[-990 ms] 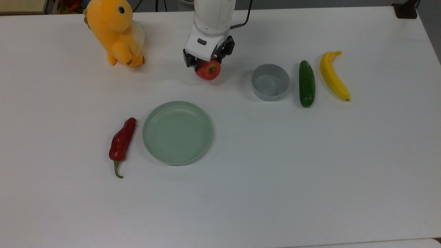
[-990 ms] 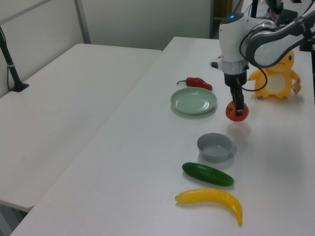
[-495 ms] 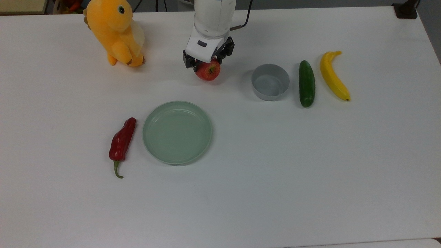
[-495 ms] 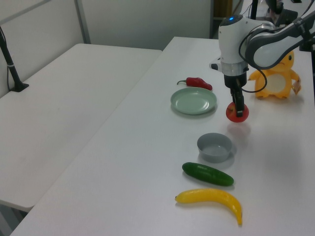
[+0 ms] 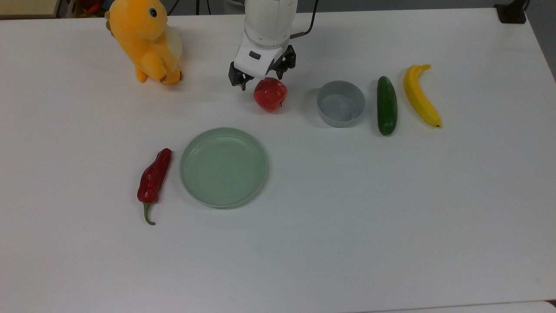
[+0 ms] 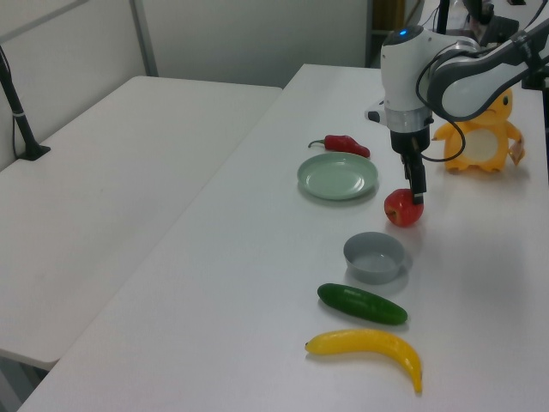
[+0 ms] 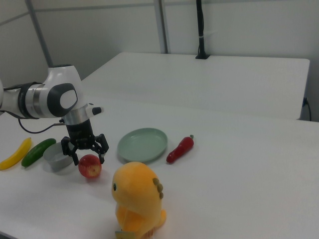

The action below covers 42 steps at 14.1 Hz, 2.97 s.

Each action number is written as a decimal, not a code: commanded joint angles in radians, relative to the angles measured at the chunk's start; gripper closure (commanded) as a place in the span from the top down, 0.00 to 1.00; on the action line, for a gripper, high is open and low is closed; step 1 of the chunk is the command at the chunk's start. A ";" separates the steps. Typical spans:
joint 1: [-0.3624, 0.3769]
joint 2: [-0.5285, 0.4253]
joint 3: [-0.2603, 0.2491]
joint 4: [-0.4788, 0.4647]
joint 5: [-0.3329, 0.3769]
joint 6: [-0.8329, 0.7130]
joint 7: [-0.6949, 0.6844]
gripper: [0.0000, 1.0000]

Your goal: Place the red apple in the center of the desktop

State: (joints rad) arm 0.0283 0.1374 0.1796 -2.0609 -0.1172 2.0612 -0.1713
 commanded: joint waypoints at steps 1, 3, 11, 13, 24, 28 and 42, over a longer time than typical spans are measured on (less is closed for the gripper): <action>-0.005 -0.009 0.003 -0.004 -0.012 0.004 -0.016 1.00; -0.005 -0.010 0.003 -0.002 -0.012 -0.001 -0.016 1.00; -0.001 -0.058 0.003 0.065 0.005 -0.048 -0.011 1.00; 0.002 -0.077 0.004 0.106 0.011 -0.061 -0.007 1.00; 0.004 -0.202 -0.161 0.343 0.136 -0.288 0.369 1.00; 0.007 -0.171 -0.229 0.383 0.157 -0.349 0.236 1.00; 0.116 -0.127 -0.336 0.430 0.226 -0.400 0.134 1.00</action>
State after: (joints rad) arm 0.1336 0.0127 -0.1747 -1.6305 0.1354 1.6818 -0.0589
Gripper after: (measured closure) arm 0.000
